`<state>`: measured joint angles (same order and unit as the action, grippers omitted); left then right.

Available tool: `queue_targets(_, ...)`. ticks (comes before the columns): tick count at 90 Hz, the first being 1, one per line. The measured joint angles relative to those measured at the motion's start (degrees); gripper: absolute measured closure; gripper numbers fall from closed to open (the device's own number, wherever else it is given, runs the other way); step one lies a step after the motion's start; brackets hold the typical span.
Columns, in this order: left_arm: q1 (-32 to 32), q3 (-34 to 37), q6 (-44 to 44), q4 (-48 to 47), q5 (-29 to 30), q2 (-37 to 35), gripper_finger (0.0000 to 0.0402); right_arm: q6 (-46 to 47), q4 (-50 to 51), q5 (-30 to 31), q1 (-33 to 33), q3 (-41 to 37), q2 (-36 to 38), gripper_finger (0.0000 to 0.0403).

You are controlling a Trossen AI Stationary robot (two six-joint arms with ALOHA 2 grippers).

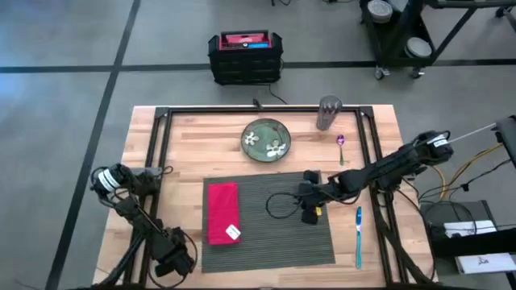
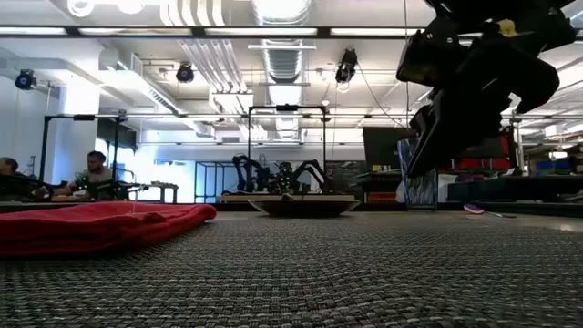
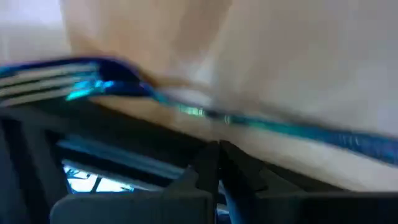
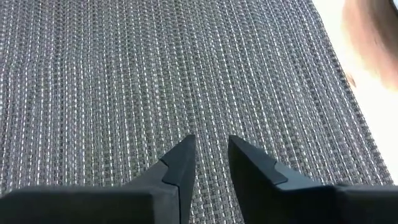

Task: Set table place
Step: Put the blue fork on the red table napkin

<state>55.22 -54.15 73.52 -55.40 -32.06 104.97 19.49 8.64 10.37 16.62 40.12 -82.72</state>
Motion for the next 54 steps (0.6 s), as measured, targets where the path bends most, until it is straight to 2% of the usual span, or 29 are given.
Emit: queue_targets(54, -2.78, -0.7, -1.38, -0.56, 5.78, -0.22, 0.0402, -0.22, -0.45, 0.15, 0.0, 0.0, 0.0, 0.0354)
